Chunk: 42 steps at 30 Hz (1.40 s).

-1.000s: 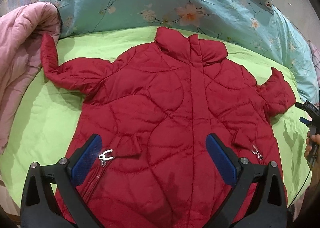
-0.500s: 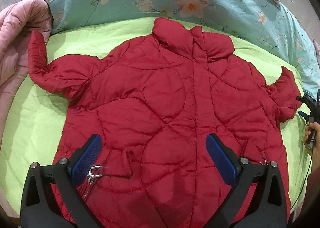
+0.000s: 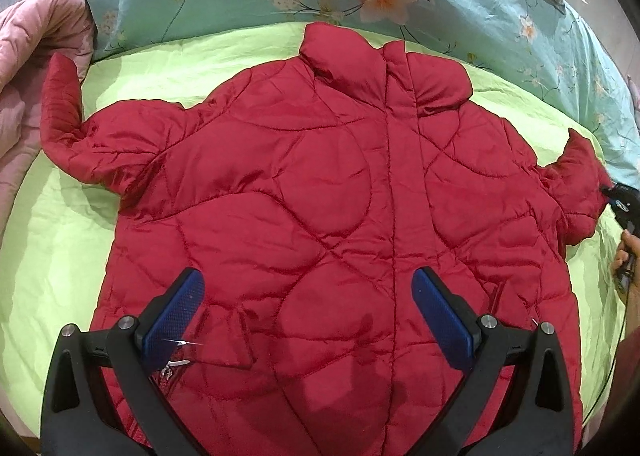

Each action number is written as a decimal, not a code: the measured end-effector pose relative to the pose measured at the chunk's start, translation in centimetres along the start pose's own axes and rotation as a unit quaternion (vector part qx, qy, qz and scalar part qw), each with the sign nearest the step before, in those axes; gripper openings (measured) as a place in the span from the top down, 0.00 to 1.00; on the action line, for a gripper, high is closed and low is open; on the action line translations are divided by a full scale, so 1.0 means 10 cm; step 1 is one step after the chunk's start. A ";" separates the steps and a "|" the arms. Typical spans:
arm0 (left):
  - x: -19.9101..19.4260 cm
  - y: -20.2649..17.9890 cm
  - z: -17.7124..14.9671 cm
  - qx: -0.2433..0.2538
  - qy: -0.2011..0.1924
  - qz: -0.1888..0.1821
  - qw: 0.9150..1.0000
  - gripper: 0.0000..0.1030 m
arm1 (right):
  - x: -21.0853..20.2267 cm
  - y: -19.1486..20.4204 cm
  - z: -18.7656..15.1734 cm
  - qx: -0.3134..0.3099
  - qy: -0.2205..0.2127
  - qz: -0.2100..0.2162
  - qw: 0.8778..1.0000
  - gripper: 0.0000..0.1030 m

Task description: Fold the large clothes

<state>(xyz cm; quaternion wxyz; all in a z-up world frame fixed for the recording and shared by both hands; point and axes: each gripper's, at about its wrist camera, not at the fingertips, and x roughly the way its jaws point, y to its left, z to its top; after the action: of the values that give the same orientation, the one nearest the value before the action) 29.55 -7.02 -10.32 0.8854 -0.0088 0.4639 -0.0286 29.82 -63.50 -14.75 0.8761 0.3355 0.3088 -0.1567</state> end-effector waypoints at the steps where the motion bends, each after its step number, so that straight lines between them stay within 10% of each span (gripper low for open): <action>1: 0.00 0.00 0.01 0.000 0.000 -0.001 1.000 0.00 | -0.09 0.09 -0.01 -0.010 -0.005 0.010 1.000 0.89; 13: -0.24 0.19 0.02 -0.005 -0.010 -0.025 1.000 0.00 | -1.07 1.36 -0.37 -0.119 -0.009 0.157 0.980 0.89; 25: -0.35 0.72 0.10 -0.041 -0.017 -0.033 0.998 0.00 | -1.01 3.18 -1.39 -0.210 0.093 0.325 0.917 0.89; 34: -0.34 1.20 0.18 -0.072 -0.019 -0.041 0.996 0.00 | -0.53 3.93 -2.26 -0.246 0.178 0.362 0.881 0.89; 42: -0.11 1.48 0.28 -0.106 -0.002 -0.072 0.992 0.00 | 0.03 4.19 -2.88 -0.263 0.244 0.323 0.876 0.89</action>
<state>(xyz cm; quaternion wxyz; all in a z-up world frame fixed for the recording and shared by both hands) 31.83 7.75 -8.41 0.8760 -0.1366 0.4605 -0.0431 37.66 -13.42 -11.15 0.8307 0.2011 0.4173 0.3090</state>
